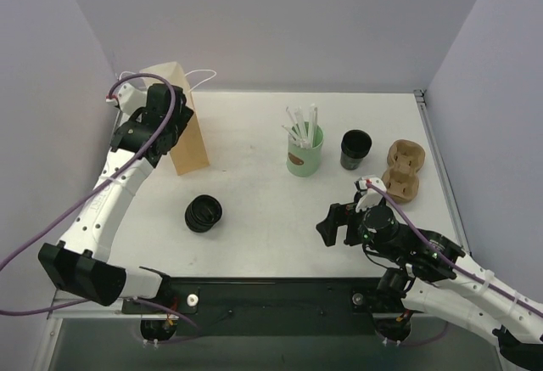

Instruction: Pack the takeout coffee

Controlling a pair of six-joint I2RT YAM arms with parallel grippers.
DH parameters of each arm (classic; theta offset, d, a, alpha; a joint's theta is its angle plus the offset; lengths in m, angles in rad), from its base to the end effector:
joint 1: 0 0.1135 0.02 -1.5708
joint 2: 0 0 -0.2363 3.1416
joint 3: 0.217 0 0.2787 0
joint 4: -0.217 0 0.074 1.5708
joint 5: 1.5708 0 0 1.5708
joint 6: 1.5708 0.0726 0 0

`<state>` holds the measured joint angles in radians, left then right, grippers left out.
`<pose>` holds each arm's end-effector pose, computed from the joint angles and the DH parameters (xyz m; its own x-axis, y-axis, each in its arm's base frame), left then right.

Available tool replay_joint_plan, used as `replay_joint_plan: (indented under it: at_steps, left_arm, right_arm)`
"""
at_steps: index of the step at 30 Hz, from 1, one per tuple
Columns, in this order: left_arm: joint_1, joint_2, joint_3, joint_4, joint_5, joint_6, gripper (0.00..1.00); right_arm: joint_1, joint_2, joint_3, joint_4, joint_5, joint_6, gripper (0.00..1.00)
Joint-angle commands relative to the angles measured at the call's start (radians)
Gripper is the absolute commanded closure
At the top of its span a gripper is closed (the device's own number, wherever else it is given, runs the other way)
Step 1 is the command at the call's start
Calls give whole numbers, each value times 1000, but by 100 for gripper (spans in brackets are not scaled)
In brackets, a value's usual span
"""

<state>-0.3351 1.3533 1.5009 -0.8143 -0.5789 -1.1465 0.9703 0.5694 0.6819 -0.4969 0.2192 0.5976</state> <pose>0.3297 -0.0728 0.3603 -0.1213 -0.7655 -0.6319 -0.5860 0.5690 -0.5769 0.1368 0.1717 0.2768 -0.5642 0.1481 -0.8122 -0.4523 0.7675 0.4542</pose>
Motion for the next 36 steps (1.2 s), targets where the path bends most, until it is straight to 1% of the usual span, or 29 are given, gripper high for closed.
replay_joint_plan:
  at_steps: [1, 5, 9, 12, 14, 16, 19, 20, 25, 26, 29, 30, 31, 32, 33, 35, 36]
  left_arm:
    - [7, 62, 67, 1, -73, -134, 27]
    - [31, 112, 136, -66, -81, -189, 26]
    - [54, 162, 170, -97, -79, -249, 24]
    - [70, 194, 189, -92, -68, -256, 23]
    - [70, 211, 206, -117, -67, -266, 23]
    - [70, 234, 229, -169, -64, -291, 25]
    - [71, 251, 243, -259, -68, -357, 31]
    - [71, 251, 242, -275, -71, -381, 32]
    - [91, 242, 232, -302, -84, -387, 38]
    - [97, 242, 234, -304, -79, -384, 47]
    - [108, 239, 234, -293, -85, -352, 57]
    - [108, 234, 236, -286, -85, -335, 64]
    - [108, 231, 237, -275, -90, -322, 69]
    - [110, 227, 243, -269, -91, -294, 73]
    - [108, 216, 242, -257, -91, -271, 82]
    - [108, 201, 242, -206, -81, -199, 89]
    - [110, 182, 239, -185, -76, -165, 95]
  right_arm:
    - [5, 6, -15, 26, 9, -16, 0]
    - [5, 7, -22, 27, 16, -21, 0]
    - [4, 15, -28, 29, 29, -28, 0]
    - [4, 23, -39, 35, 34, -28, 0]
    - [2, 35, -41, 40, 35, -30, 0]
    - [2, 49, -39, 44, 37, -38, 0]
    - [2, 67, -33, 54, 39, -44, 0]
    - [2, 72, -33, 57, 39, -45, 0]
    - [2, 84, -27, 64, 23, -42, 0]
    - [2, 86, -27, 64, 25, -41, 0]
    - [2, 81, -31, 66, 29, -39, 0]
    - [2, 80, -31, 66, 29, -36, 0]
    - [2, 78, -33, 64, 26, -38, 0]
    - [2, 75, -33, 64, 26, -35, 0]
    - [2, 76, -33, 66, 26, -33, 0]
    - [2, 72, -31, 66, 26, -33, 0]
    - [2, 72, -30, 66, 25, -32, 0]
